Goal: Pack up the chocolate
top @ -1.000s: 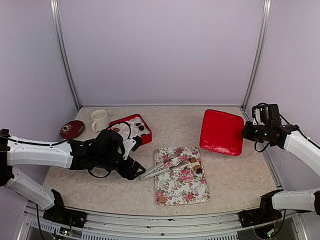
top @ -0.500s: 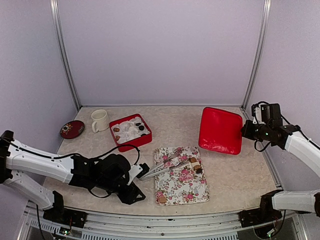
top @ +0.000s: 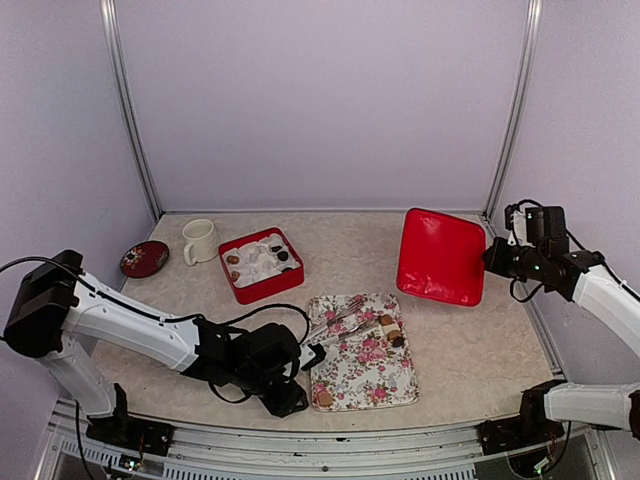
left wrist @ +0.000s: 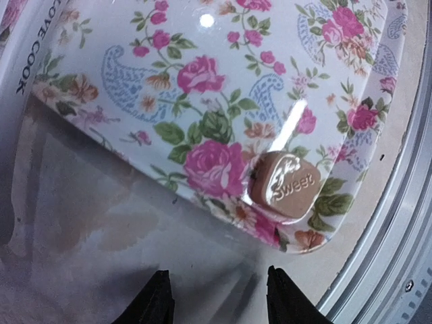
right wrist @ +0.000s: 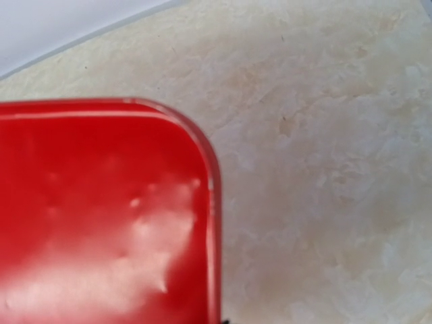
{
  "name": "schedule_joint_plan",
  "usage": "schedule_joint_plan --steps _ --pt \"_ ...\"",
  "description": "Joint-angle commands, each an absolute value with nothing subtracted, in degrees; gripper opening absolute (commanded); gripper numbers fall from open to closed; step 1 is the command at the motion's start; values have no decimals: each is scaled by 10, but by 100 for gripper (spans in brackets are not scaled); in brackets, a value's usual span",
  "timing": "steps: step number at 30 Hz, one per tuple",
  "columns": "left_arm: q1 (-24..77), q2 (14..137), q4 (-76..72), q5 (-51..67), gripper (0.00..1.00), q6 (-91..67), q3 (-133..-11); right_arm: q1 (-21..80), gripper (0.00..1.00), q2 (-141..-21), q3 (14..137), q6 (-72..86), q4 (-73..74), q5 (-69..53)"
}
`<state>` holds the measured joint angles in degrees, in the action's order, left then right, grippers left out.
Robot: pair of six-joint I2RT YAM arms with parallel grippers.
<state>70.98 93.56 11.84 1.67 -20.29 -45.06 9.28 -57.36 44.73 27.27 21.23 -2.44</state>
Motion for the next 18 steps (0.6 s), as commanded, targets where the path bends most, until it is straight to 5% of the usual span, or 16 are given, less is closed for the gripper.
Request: schedule_joint_plan --steps 1,18 --pt "714 979 102 20 47 -179 -483 87 0 -557 447 279 188 -32" --pt "700 1120 81 32 46 -136 -639 87 0 -550 442 272 185 -26"
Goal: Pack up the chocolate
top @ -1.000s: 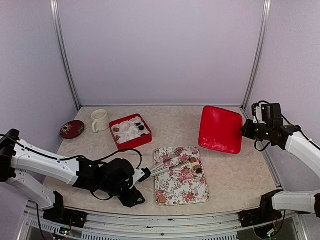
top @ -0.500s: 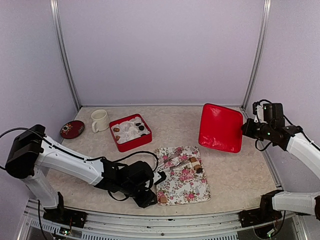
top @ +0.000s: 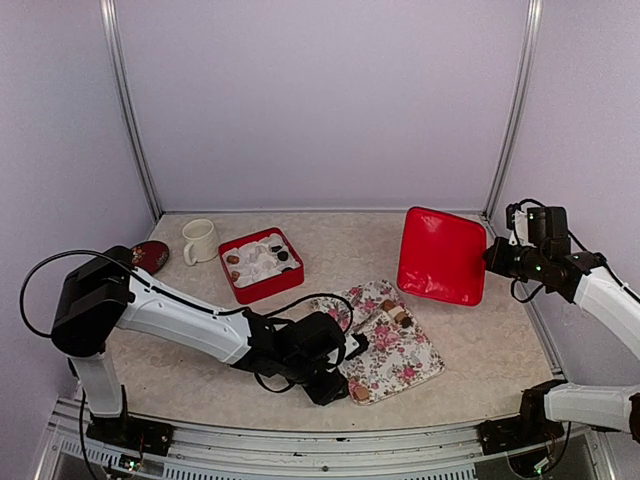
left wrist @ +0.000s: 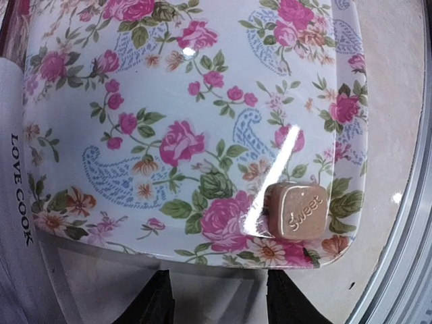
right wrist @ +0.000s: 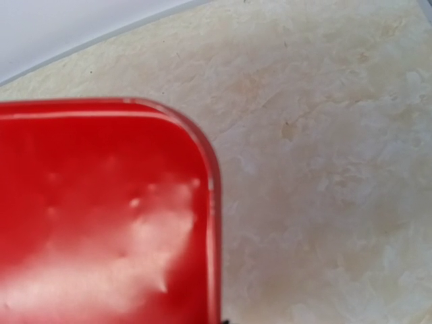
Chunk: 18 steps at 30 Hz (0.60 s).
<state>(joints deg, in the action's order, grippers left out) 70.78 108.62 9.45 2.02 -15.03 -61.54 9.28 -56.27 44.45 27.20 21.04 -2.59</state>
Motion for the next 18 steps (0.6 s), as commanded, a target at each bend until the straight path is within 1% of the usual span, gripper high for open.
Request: schedule_joint_plan --steps 1,6,11,13,15,18 --pt "697 1126 80 34 46 -135 -645 87 0 -550 442 272 184 -26" --pt "703 1140 77 38 46 -127 -674 86 0 -553 441 270 182 -26" --pt "747 1121 116 5 49 -110 -722 87 0 -555 441 269 181 -26" --pt "753 1101 130 -2 52 -117 -728 87 0 -555 440 270 179 -28" --pt "752 1068 135 -18 60 -125 -717 86 0 -555 440 272 177 -30" --pt "741 1020 157 -34 77 -126 -688 86 0 -556 439 273 174 -34"
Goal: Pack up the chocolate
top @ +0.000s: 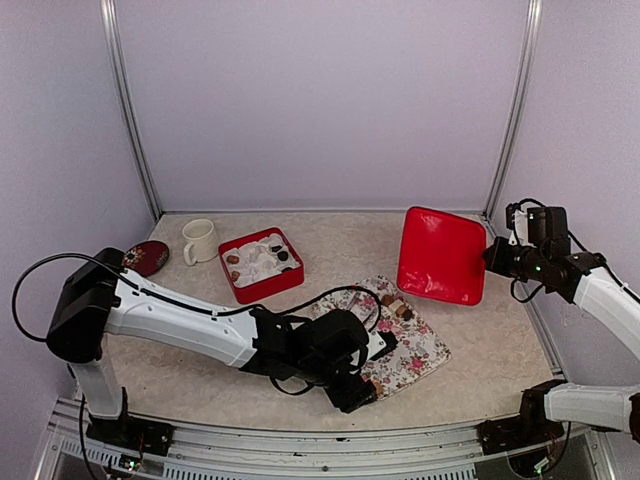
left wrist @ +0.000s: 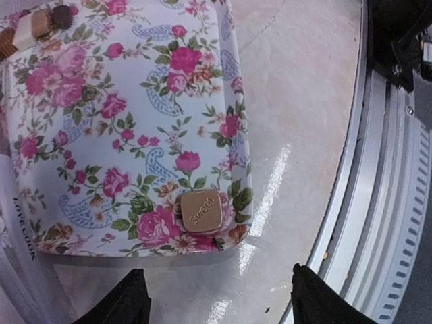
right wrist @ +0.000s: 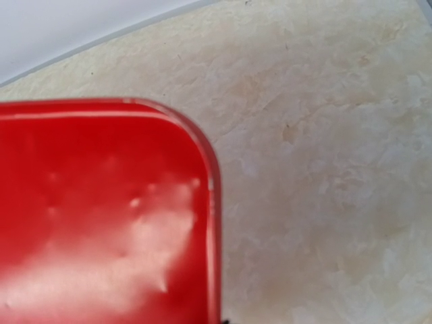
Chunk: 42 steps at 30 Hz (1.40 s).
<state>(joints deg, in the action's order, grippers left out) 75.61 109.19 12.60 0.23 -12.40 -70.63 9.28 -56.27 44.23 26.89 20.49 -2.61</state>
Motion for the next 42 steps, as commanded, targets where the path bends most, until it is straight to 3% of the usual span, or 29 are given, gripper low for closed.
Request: schedule_joint_plan --steps 1,8,14,42 --pt "732 1008 169 -36 80 -126 -680 87 0 -556 439 273 175 -35" --pt "654 959 220 -41 91 -109 -618 87 0 -553 438 273 173 -39" --pt "644 979 233 -37 99 -86 -613 87 0 -553 436 273 173 -39" --pt "643 1227 194 24 97 -76 -817 87 0 -545 427 268 167 -33"
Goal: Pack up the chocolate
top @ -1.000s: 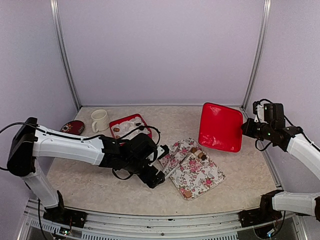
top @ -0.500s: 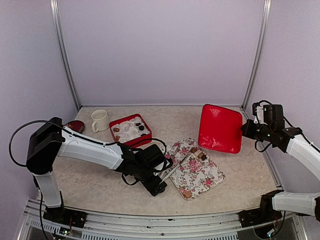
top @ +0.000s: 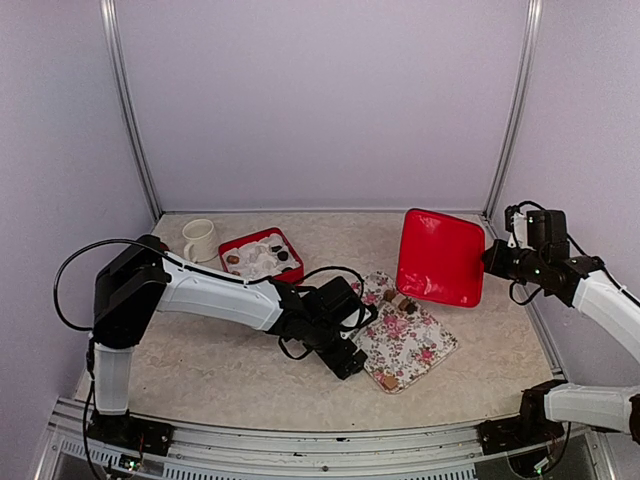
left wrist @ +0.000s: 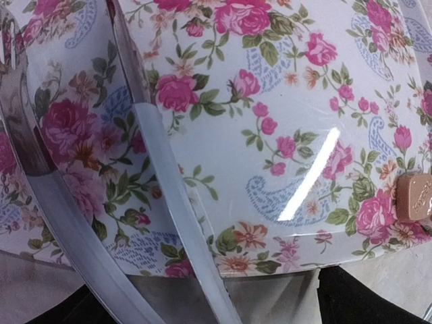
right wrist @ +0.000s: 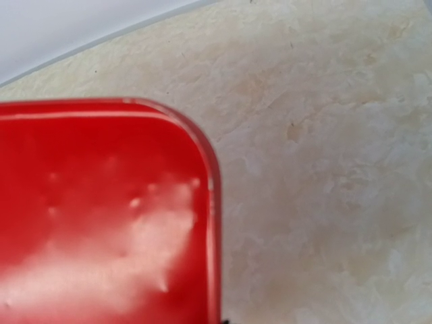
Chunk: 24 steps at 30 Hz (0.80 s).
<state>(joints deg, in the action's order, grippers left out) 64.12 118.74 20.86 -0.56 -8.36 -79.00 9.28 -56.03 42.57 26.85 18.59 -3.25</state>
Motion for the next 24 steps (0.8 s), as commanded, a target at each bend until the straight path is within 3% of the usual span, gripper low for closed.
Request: schedule_joint_plan --steps 1,15,24 --pt "642 1233 194 27 97 -71 -828 86 0 -544 427 268 168 -32" --pt "630 1335 199 69 98 -34 -996 86 0 -537 431 268 173 -26" --pt "641 1247 215 47 98 -27 -1010 86 0 -536 443 268 169 -26"
